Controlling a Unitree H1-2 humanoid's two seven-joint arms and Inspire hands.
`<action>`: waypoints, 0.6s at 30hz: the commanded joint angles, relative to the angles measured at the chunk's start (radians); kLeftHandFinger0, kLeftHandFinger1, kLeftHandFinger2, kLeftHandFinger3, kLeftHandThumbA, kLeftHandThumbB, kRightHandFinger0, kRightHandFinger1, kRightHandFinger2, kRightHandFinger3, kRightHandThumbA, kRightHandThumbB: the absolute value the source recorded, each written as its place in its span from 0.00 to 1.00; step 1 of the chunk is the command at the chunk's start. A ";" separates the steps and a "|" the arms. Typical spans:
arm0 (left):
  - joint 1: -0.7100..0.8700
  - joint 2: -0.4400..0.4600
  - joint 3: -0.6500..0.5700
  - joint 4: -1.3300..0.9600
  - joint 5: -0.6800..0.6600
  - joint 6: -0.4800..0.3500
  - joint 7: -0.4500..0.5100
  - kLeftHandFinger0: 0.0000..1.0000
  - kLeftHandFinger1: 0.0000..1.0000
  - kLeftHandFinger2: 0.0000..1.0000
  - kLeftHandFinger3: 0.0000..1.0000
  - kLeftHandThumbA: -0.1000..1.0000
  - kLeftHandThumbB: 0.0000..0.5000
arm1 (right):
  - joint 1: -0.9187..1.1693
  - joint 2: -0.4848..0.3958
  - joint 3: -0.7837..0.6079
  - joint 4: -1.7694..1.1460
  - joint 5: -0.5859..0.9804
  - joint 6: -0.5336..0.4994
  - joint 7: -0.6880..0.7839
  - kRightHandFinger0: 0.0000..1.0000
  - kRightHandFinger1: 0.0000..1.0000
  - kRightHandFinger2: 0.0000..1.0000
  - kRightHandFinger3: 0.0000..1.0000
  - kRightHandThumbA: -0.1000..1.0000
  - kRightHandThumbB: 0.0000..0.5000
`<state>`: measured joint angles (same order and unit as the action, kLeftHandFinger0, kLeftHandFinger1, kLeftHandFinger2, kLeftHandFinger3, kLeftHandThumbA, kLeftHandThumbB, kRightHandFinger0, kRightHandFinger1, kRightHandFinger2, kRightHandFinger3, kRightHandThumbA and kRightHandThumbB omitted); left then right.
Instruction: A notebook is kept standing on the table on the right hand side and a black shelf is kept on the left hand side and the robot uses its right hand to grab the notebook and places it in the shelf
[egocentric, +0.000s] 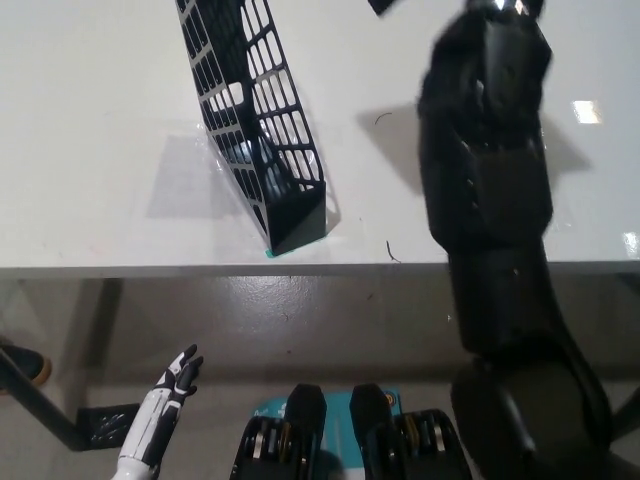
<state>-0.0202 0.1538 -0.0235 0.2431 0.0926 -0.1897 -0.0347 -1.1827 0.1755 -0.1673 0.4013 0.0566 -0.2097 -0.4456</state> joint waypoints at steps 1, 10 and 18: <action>-0.013 0.014 -0.002 -0.037 0.002 -0.022 -0.011 1.00 1.00 1.00 1.00 1.00 0.22 | -0.158 0.011 0.067 0.047 -0.171 -0.023 -0.091 0.00 0.12 0.56 0.77 0.00 0.16; 0.001 0.020 -0.001 -0.037 -0.023 -0.022 -0.039 1.00 1.00 1.00 1.00 1.00 0.26 | -0.178 -0.011 0.102 0.322 -0.221 -0.073 -0.172 0.00 0.12 0.61 0.77 0.00 0.14; 0.015 0.013 -0.007 -0.039 -0.006 -0.038 -0.032 1.00 1.00 1.00 1.00 1.00 0.23 | -0.201 -0.010 0.120 0.552 -0.218 -0.148 -0.213 0.00 0.05 0.51 0.72 0.00 0.19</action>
<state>-0.0168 0.1589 -0.0266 0.2402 0.0889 -0.1973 -0.0592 -1.2797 0.1729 -0.0638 0.9105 -0.1273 -0.2407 -0.6120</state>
